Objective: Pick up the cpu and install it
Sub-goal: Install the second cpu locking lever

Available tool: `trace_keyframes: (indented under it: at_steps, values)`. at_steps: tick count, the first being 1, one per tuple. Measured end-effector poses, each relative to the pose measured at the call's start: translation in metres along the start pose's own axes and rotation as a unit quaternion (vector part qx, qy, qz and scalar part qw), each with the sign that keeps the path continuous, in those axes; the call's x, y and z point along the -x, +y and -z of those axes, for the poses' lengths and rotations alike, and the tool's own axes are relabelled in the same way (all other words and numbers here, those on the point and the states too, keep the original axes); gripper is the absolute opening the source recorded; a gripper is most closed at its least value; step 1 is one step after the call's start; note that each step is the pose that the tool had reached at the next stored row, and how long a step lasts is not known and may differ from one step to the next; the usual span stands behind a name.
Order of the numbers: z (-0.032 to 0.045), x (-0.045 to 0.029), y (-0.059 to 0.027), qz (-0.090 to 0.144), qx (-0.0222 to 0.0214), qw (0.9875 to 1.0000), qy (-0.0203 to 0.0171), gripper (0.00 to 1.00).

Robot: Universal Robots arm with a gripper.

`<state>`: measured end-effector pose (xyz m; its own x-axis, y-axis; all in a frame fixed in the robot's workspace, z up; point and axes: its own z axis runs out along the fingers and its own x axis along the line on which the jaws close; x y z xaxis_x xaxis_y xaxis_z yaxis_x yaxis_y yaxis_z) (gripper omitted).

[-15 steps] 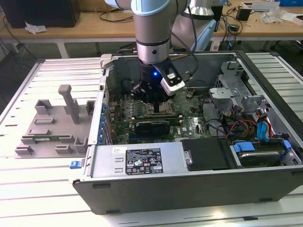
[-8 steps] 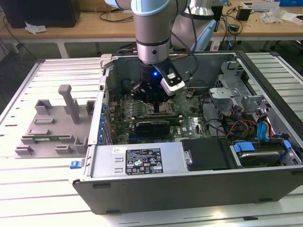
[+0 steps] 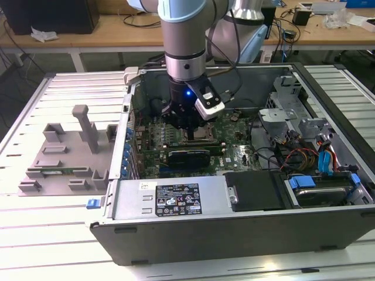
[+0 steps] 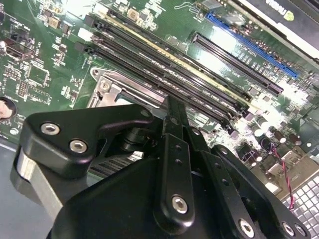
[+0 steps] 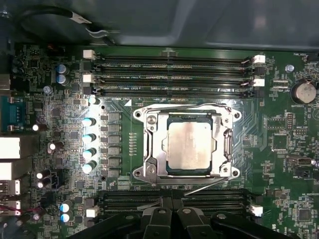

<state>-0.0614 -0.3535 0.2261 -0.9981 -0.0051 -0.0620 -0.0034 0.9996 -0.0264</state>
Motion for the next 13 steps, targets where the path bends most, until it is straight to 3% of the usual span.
trace_keyframes:
  at_steps: [3,8,13]
  values:
    - [-0.001,-0.0011,-0.0022,0.0,0.0031,1.0,0.0,0.11]
    - [-0.004,-0.0042,-0.0094,-0.001,0.0147,0.9999,-0.0001,0.11]
    - [-0.0046,-0.0079,-0.0095,-0.001,0.0168,0.9999,0.0,0.11]
